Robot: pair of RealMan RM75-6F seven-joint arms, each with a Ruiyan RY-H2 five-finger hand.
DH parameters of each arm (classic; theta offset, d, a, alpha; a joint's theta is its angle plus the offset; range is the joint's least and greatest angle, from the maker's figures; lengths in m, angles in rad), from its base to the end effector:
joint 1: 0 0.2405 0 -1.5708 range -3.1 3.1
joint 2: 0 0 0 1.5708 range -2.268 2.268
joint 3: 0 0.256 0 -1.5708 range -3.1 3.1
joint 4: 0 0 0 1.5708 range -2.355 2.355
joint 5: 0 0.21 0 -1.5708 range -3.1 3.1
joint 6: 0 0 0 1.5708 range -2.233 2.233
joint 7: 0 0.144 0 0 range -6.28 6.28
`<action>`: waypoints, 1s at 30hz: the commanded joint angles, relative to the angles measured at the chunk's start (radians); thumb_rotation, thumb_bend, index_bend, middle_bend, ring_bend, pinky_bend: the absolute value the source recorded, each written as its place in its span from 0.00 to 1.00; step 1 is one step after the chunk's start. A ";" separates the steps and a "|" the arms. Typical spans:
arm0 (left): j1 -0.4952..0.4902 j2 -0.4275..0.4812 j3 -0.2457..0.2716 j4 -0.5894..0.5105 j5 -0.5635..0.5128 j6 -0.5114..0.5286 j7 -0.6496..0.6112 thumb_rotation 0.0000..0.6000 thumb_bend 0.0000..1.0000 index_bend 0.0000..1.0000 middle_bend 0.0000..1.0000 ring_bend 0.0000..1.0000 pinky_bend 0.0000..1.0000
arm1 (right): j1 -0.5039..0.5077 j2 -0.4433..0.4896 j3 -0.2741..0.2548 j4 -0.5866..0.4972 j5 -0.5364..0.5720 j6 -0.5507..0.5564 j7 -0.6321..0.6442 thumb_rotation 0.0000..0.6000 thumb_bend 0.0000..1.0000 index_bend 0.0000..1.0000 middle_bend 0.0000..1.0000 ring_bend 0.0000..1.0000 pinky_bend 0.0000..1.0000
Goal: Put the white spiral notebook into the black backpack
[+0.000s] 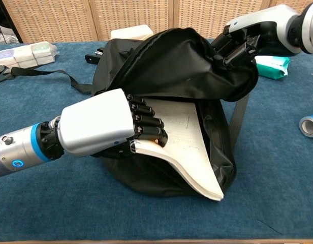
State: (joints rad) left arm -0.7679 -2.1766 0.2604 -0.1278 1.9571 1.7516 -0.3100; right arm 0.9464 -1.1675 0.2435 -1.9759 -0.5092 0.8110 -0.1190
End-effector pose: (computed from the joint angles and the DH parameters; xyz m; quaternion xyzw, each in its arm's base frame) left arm -0.1369 0.2811 -0.0938 -0.8164 0.0515 -0.5504 0.1672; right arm -0.0829 -0.3316 0.0516 0.6349 -0.6251 0.3586 0.2786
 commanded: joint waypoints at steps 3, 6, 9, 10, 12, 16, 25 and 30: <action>-0.023 0.003 -0.016 -0.002 -0.035 -0.061 0.024 1.00 0.64 0.78 0.64 0.52 0.59 | 0.008 0.013 -0.009 -0.021 0.005 0.005 -0.009 1.00 0.73 0.57 0.47 0.40 0.62; -0.029 0.006 -0.021 -0.002 -0.046 -0.078 0.034 1.00 0.64 0.78 0.64 0.52 0.59 | 0.013 0.018 -0.013 -0.027 0.010 0.008 -0.014 1.00 0.73 0.57 0.47 0.40 0.62; -0.032 0.012 -0.025 0.002 -0.058 -0.108 0.054 1.00 0.64 0.78 0.64 0.52 0.59 | 0.019 0.019 -0.019 -0.027 0.014 0.016 -0.021 1.00 0.74 0.57 0.47 0.40 0.62; -0.033 0.015 -0.026 0.002 -0.061 -0.120 0.058 1.00 0.65 0.78 0.64 0.52 0.59 | 0.021 0.017 -0.020 -0.025 0.017 0.020 -0.024 1.00 0.74 0.57 0.47 0.40 0.62; -0.036 0.021 -0.024 0.003 -0.066 -0.148 0.070 1.00 0.65 0.78 0.64 0.52 0.59 | 0.024 0.012 -0.023 -0.022 0.023 0.027 -0.026 1.00 0.74 0.57 0.47 0.40 0.62; -0.040 0.028 -0.025 -0.002 -0.076 -0.193 0.072 1.00 0.65 0.78 0.64 0.52 0.59 | 0.030 0.005 -0.026 -0.023 0.030 0.030 -0.027 1.00 0.74 0.57 0.47 0.40 0.62; -0.060 0.028 -0.049 0.011 -0.117 -0.285 0.086 1.00 0.65 0.78 0.64 0.52 0.59 | 0.034 0.008 -0.032 -0.030 0.029 0.031 -0.027 1.00 0.74 0.57 0.47 0.40 0.62; -0.063 0.036 -0.062 0.013 -0.139 -0.314 0.110 1.00 0.65 0.78 0.64 0.52 0.59 | 0.031 0.007 -0.033 -0.024 0.026 0.028 -0.018 1.00 0.74 0.57 0.47 0.40 0.62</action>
State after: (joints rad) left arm -0.8302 -2.1429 0.2027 -0.1146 1.8232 1.4415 -0.2038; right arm 0.9781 -1.1605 0.2103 -2.0006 -0.4828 0.8397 -0.1382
